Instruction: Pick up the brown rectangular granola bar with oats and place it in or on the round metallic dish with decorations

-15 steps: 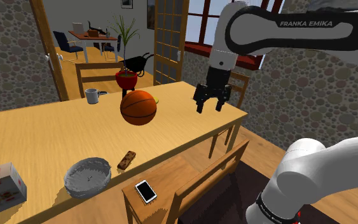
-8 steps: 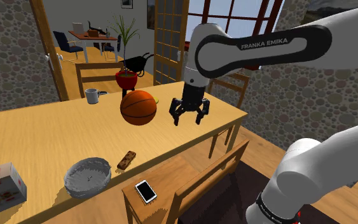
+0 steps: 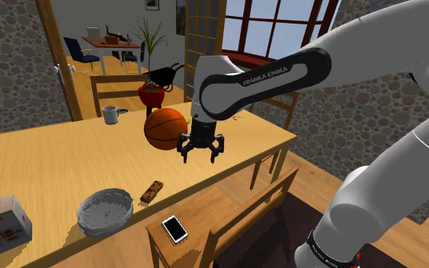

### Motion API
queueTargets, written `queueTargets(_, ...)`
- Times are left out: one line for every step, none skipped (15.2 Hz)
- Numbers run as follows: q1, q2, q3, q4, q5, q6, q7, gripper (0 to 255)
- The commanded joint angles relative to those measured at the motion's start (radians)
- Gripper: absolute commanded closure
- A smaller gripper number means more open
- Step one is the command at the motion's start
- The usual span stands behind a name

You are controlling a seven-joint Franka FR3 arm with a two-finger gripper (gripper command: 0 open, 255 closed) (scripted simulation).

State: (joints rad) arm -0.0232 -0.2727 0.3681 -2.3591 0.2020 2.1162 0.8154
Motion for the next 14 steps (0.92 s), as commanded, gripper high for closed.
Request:
queueTargets(-0.009, 0.081, 0.03, 0.026, -0.027, 0.058, 0.076, 0)
queueTargets(-0.012, 0.123, 0.043, 0.045, -0.046, 0.081, 0.115, 0)
queueTargets(-0.015, 0.166, 0.054, 0.065, -0.068, 0.102, 0.155, 0)
queueTargets(-0.016, 0.209, 0.063, 0.086, -0.092, 0.122, 0.196, 0)
queueTargets(-0.016, 0.253, 0.07, 0.109, -0.117, 0.14, 0.237, 0)
queueTargets(-0.014, 0.297, 0.074, 0.133, -0.145, 0.156, 0.279, 0)
queueTargets(-0.01, 0.341, 0.076, 0.159, -0.173, 0.17, 0.321, 0)
queueTargets(-0.004, 0.385, 0.074, 0.187, -0.202, 0.182, 0.363, 0)
queueTargets(0.004, 0.429, 0.07, 0.215, -0.23, 0.192, 0.403, 0)
queueTargets(0.015, 0.472, 0.064, 0.246, -0.258, 0.201, 0.442, 0)
queueTargets(0.026, 0.515, 0.056, 0.278, -0.284, 0.207, 0.479, 0)
queueTargets(0.038, 0.557, 0.046, 0.311, -0.308, 0.212, 0.515, 0)
queueTargets(0.052, 0.599, 0.035, 0.345, -0.33, 0.216, 0.548, 0)
queueTargets(0.067, 0.641, 0.023, 0.381, -0.35, 0.218, 0.579, 0)
